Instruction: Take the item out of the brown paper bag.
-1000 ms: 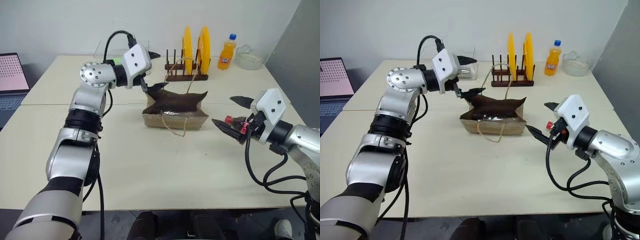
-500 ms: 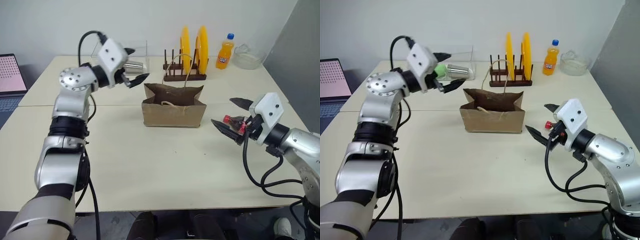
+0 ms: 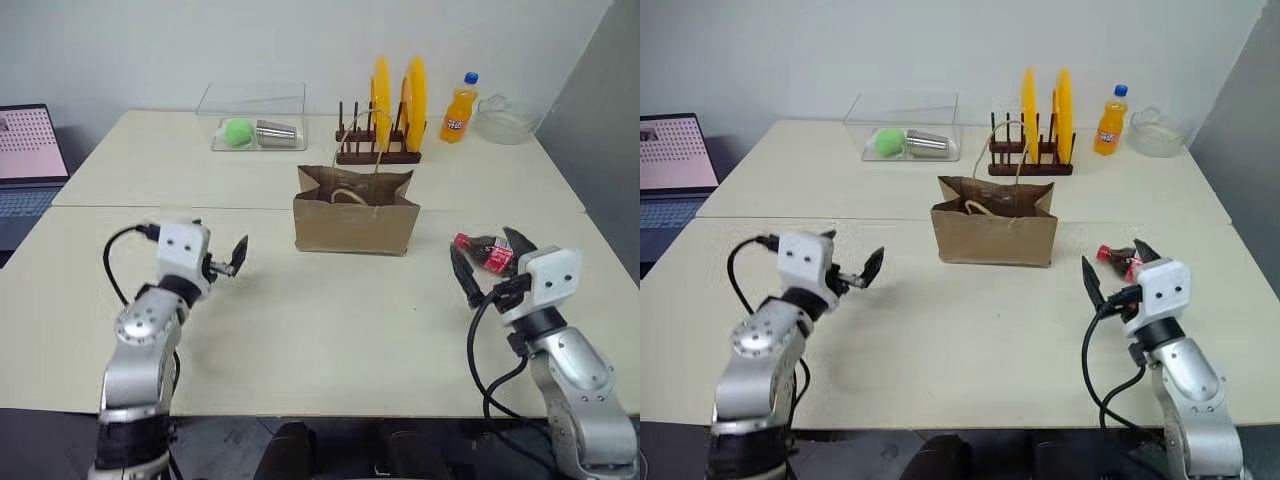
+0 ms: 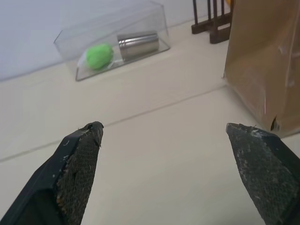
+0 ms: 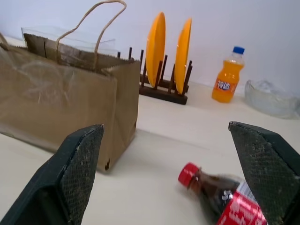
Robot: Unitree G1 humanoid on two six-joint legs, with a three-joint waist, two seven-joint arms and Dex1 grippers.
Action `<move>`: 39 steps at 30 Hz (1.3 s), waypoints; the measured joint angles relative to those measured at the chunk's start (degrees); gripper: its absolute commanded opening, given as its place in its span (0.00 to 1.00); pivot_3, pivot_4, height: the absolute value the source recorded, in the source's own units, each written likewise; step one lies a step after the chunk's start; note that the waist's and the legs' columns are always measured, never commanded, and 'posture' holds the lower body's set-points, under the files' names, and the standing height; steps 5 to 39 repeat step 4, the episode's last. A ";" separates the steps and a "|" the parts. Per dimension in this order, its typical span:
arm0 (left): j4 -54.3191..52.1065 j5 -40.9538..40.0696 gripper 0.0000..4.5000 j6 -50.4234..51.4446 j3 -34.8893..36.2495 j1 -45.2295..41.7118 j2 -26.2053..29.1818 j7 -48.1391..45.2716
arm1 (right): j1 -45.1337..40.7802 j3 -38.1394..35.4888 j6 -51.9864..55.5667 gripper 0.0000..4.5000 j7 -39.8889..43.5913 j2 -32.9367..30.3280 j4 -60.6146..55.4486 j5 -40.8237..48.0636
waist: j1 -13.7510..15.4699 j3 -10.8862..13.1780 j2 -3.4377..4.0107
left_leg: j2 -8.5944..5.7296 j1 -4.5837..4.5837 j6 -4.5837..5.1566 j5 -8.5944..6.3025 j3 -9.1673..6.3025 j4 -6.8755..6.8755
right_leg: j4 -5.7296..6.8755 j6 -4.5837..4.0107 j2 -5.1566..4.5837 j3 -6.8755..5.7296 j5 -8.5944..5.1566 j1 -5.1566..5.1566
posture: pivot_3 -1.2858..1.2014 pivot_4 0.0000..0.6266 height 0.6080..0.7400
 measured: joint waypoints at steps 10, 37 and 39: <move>-0.28 -0.44 0.99 -0.24 0.04 2.79 -1.00 0.96 | 1.48 0.74 -2.60 1.00 0.28 0.16 1.02 -0.69 | -0.02 0.00 0.00 | 0.00 0.05 0.00 0.00 0.00 0.00 | 0.00 0.08 0.01 -0.01 -0.05 0.03 | 0.52 0.24 1.00; -0.28 -0.44 0.99 -0.24 0.04 2.79 -1.00 0.96 | 1.48 0.74 -2.60 1.00 0.28 0.16 1.02 -0.69 | -0.02 0.00 0.00 | 0.00 0.05 0.00 0.00 0.00 0.00 | 0.00 0.08 0.01 -0.01 -0.05 0.03 | 0.52 0.24 1.00; -0.28 -0.44 0.99 -0.24 0.04 2.79 -1.00 0.96 | 1.48 0.74 -2.60 1.00 0.28 0.16 1.02 -0.69 | -0.02 0.00 0.00 | 0.00 0.05 0.00 0.00 0.00 0.00 | 0.00 0.08 0.01 -0.01 -0.05 0.03 | 0.52 0.24 1.00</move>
